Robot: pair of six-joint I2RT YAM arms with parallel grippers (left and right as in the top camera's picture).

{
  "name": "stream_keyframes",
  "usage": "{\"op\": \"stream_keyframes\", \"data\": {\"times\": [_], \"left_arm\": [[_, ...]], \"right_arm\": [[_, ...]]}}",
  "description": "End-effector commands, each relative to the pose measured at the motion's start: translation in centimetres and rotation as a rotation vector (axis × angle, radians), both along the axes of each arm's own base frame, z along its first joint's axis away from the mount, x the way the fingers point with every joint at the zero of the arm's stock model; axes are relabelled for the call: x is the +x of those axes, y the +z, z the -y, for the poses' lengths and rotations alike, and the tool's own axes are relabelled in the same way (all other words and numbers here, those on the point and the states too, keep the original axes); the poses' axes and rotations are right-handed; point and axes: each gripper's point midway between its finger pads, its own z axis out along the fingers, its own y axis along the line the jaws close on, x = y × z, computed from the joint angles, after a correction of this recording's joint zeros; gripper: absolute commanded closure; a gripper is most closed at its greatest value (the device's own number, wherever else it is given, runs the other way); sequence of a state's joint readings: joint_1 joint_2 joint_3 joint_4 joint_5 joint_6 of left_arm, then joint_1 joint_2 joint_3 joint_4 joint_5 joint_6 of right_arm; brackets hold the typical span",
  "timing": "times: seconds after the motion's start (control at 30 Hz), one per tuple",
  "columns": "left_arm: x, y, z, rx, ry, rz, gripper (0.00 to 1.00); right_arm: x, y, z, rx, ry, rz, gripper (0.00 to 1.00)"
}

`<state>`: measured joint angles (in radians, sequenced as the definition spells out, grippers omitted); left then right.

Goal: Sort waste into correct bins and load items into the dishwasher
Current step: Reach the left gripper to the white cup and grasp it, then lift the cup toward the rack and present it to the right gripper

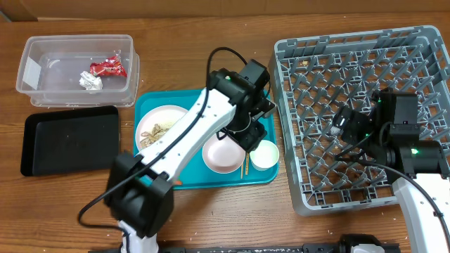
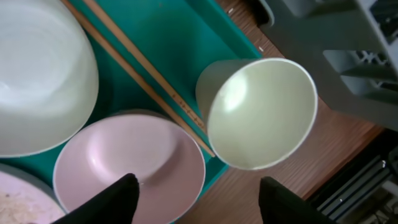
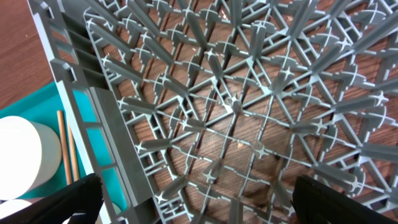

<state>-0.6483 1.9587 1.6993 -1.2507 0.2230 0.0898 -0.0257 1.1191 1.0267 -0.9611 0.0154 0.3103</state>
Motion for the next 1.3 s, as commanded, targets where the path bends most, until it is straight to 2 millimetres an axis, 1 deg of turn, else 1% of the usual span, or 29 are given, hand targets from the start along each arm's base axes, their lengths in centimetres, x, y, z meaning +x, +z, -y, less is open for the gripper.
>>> {"op": "stream_keyframes", "data": {"times": [0.0, 0.13, 0.17, 0.2, 0.33, 0.4, 0.43, 0.47, 0.57, 0.63, 0.73, 0.83, 0.9, 0.97, 1.03, 1.1, 1.17, 1.23, 1.27], "left_arm": [[-0.2, -2.9, 0.4, 0.023, -0.037, -0.046, 0.40], [0.4, -4.4, 0.9, 0.025, -0.038, -0.050, 0.39], [0.4, -4.7, 0.9, 0.027, -0.038, -0.053, 0.41], [0.4, -5.0, 0.9, 0.032, -0.038, -0.060, 0.44], [0.2, -5.8, 0.9, 0.042, -0.037, -0.081, 0.69], [0.1, -5.8, 0.9, 0.038, -0.037, -0.089, 0.82], [0.1, -5.7, 1.1, 0.028, -0.038, -0.092, 0.92], [0.1, -5.6, 1.3, 0.018, -0.037, -0.091, 0.96], [0.4, -5.3, 1.6, 0.005, -0.037, -0.085, 0.96], [0.9, -4.3, 1.6, -0.003, -0.029, -0.074, 0.96], [2.5, -2.2, 1.3, -0.037, 0.004, -0.052, 0.96], [4.5, 0.4, 0.8, -0.107, 0.056, -0.038, 0.96], [6.1, 2.5, 0.5, -0.198, 0.099, -0.039, 0.96], [7.8, 4.9, 0.8, -0.349, 0.138, -0.049, 0.96], [9.6, 7.5, 1.1, -0.539, 0.184, -0.070, 0.96], [11.0, 10.7, 1.5, -0.771, 0.208, -0.124, 0.96], [11.5, 13.9, 1.4, -0.974, 0.177, -0.174, 0.96], [11.7, 16.5, 0.9, -1.129, 0.128, -0.207, 0.96], [11.7, 17.4, 0.6, -1.176, 0.115, -0.224, 0.96]], "right_arm": [[0.4, 1.2, 0.3, -0.006, -0.013, 0.038, 0.00], [0.3, 1.2, 0.3, -0.006, -0.012, 0.036, 0.00], [0.3, 1.2, 0.3, -0.005, -0.012, 0.036, 0.00], [0.3, 1.2, 0.3, -0.005, -0.012, 0.035, 0.00], [0.3, 1.2, 0.3, -0.005, -0.012, 0.036, 0.00], [0.3, 1.2, 0.2, -0.004, -0.011, 0.036, 0.00], [0.3, 1.2, 0.2, -0.003, -0.011, 0.036, 0.00], [0.3, 1.2, 0.2, -0.003, -0.011, 0.035, 0.00], [0.3, 1.2, 0.2, -0.003, -0.011, 0.033, 0.00], [0.3, 1.1, 0.2, -0.003, -0.011, 0.033, 0.00], [0.3, 1.2, 0.2, -0.003, -0.011, 0.034, 0.00], [0.4, 1.2, 0.2, -0.003, -0.011, 0.038, 0.00], [0.6, 1.4, 0.1, 0.000, -0.008, 0.049, 0.00], [1.2, 1.8, -0.6, 0.025, 0.032, 0.079, 0.00], [2.2, 2.7, -2.7, 0.073, 0.174, 0.139, 0.00], [2.9, 4.1, -5.8, 0.139, 0.389, 0.225, 0.00], [3.0, 5.7, -9.0, 0.207, 0.620, 0.323, 0.00], [2.8, 7.0, -11.4, 0.269, 0.795, 0.410, 0.00], [2.9, 7.4, -12.1, 0.291, 0.851, 0.445, 0.00]]}}
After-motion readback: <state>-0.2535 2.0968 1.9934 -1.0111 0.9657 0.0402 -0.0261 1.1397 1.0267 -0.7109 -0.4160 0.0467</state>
